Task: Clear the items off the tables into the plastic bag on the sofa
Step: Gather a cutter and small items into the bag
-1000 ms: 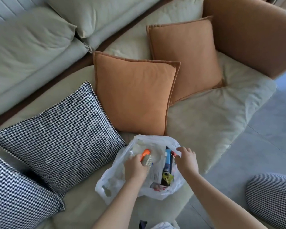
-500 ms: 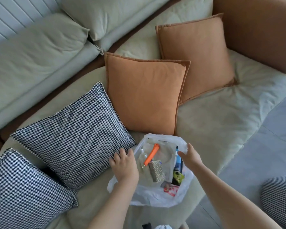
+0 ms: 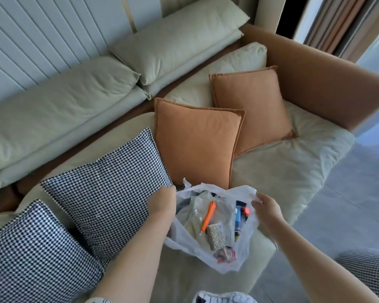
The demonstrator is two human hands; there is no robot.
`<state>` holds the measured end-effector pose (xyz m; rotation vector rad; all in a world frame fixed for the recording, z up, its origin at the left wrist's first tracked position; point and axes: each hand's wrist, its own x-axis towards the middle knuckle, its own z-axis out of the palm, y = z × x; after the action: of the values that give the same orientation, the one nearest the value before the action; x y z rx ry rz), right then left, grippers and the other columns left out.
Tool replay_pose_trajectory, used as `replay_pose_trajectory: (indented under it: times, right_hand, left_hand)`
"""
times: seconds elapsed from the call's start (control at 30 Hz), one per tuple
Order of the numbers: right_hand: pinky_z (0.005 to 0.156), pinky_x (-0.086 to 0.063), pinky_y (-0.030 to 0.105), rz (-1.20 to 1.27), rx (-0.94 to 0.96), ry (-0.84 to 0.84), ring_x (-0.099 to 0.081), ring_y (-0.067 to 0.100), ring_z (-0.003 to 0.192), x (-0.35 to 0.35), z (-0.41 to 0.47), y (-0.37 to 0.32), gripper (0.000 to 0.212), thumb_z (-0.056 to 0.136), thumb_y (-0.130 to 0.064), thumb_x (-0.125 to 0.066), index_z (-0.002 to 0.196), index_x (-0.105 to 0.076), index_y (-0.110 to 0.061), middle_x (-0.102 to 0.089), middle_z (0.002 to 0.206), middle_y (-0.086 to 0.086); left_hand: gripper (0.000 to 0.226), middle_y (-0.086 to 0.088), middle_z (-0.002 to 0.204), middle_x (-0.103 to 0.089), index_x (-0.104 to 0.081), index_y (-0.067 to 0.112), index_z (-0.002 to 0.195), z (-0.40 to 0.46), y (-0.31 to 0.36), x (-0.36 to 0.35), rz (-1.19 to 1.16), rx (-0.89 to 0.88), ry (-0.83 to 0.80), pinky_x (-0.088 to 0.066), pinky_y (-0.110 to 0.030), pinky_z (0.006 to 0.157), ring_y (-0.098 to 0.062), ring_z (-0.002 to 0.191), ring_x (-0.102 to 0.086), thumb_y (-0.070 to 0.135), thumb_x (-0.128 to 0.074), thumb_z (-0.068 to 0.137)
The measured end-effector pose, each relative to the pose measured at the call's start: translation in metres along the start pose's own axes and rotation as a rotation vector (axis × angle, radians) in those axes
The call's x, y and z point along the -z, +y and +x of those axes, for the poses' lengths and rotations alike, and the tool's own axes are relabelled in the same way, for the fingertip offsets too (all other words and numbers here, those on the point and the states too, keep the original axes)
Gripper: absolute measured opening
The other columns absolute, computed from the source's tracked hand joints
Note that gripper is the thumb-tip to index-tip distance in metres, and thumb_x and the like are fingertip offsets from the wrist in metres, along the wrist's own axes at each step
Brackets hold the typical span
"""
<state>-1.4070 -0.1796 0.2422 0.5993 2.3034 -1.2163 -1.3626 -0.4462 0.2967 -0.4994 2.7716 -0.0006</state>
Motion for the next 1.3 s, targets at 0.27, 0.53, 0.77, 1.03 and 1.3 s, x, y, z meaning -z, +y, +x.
replay_pose_trajectory:
  times: [0.27,0.53,0.77,1.03,1.3]
  right_hand:
    - [0.054,-0.031,0.029,-0.073,0.038,0.07,-0.041,0.021,0.059,-0.003,-0.022,-0.005,0.023,0.087,-0.018,-0.047,0.065,-0.046,-0.012,-0.048,0.07,0.009]
    - [0.075,-0.052,0.038,-0.121,0.097,0.138,-0.063,0.031,0.083,0.006,-0.042,-0.031,0.018,0.085,-0.018,-0.053,0.096,-0.062,-0.006,-0.069,0.087,0.012]
    - [0.063,-0.04,0.018,-0.082,0.072,0.12,-0.056,0.01,0.08,0.007,-0.092,-0.015,0.038,0.085,-0.017,-0.06,0.123,-0.059,-0.018,-0.065,0.108,0.0]
    - [0.072,-0.044,0.021,-0.157,0.076,0.2,-0.061,0.016,0.094,-0.008,-0.181,0.031,0.031,0.088,-0.024,-0.059,0.118,-0.06,-0.021,-0.065,0.112,-0.001]
    - [0.091,-0.043,0.026,-0.15,-0.025,0.336,-0.057,0.017,0.114,0.0,-0.259,0.108,0.034,0.089,-0.036,-0.053,0.119,-0.059,-0.024,-0.064,0.12,-0.002]
  left_hand:
    - [0.029,-0.007,0.113,-0.056,-0.054,0.012,0.118,0.002,-0.001,-0.002,-0.139,0.03,-0.053,-0.046,-0.032,0.077,-0.023,0.099,-0.058,0.003,-0.043,0.094]
    - [0.046,-0.003,0.131,-0.049,-0.043,0.022,0.137,-0.021,0.001,0.006,-0.146,-0.05,0.04,-0.045,-0.032,0.089,-0.021,0.116,-0.049,0.012,-0.051,0.093]
    - [0.037,-0.002,0.132,-0.052,-0.046,0.02,0.132,-0.063,0.002,0.026,-0.17,-0.244,0.019,-0.044,-0.032,0.089,-0.021,0.117,-0.05,0.022,-0.047,0.095]
    - [0.029,-0.003,0.112,-0.064,-0.059,0.019,0.114,-0.123,0.014,0.028,-0.216,-0.509,-0.175,-0.044,-0.03,0.075,-0.023,0.104,-0.061,0.032,-0.042,0.096]
    - [0.032,-0.008,0.117,-0.063,-0.062,0.016,0.11,-0.196,0.065,0.004,-0.063,-0.763,-0.273,-0.046,-0.033,0.09,-0.028,0.109,-0.058,0.037,-0.043,0.094]
